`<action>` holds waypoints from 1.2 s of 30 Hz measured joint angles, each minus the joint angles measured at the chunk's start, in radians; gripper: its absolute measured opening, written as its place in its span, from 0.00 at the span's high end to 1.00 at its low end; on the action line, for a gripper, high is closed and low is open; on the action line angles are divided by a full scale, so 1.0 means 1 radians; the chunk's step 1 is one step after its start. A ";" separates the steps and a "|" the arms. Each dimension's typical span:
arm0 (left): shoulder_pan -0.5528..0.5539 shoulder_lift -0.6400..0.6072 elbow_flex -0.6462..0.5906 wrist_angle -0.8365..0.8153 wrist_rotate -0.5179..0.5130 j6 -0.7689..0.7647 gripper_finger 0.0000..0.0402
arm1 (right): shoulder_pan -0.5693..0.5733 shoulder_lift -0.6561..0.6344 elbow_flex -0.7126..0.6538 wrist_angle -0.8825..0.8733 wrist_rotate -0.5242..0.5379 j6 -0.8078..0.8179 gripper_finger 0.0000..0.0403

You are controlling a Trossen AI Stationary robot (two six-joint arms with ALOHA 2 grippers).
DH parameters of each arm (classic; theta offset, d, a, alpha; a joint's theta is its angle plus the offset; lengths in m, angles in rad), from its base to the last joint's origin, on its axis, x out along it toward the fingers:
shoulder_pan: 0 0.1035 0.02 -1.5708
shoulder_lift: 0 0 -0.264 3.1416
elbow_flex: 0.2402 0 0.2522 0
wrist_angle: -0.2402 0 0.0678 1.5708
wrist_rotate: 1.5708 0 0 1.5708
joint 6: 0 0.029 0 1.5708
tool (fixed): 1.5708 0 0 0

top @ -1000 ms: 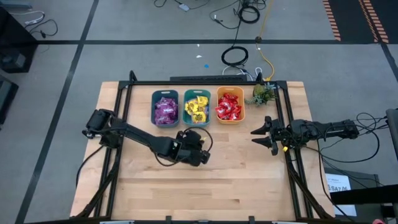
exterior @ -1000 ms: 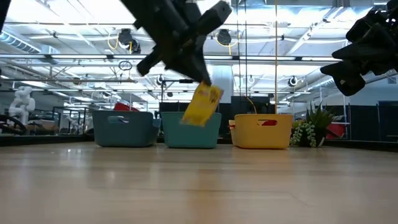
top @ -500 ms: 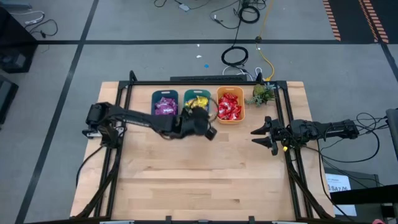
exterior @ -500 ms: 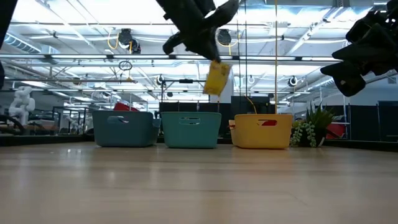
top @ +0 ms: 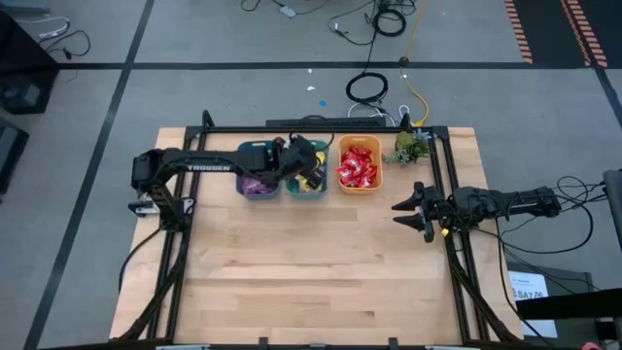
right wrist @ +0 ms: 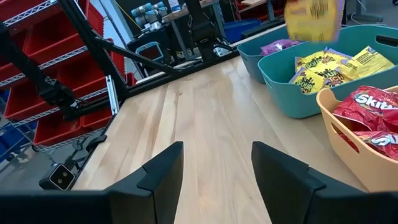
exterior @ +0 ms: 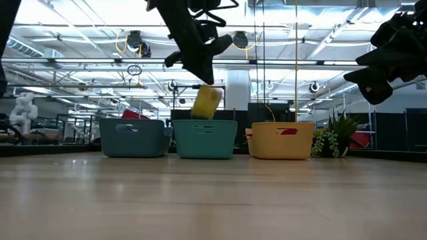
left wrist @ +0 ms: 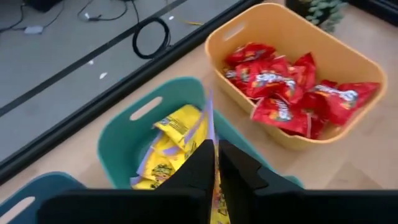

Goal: Sort candy
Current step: Put the yellow candy into the green bin, then return to Home Position

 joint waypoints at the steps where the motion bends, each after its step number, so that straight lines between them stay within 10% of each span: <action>1: 0.009 0.000 0.000 -0.002 0.002 -0.001 0.91 | 0.000 0.000 0.000 0.000 0.001 0.000 0.55; 22: 0.089 -0.016 0.000 -0.098 0.107 0.189 0.78 | 0.000 0.000 0.000 0.000 0.129 0.000 0.55; 36: 0.010 -0.272 0.000 -0.191 0.315 0.261 0.78 | 0.000 0.000 0.000 0.001 0.127 0.158 0.55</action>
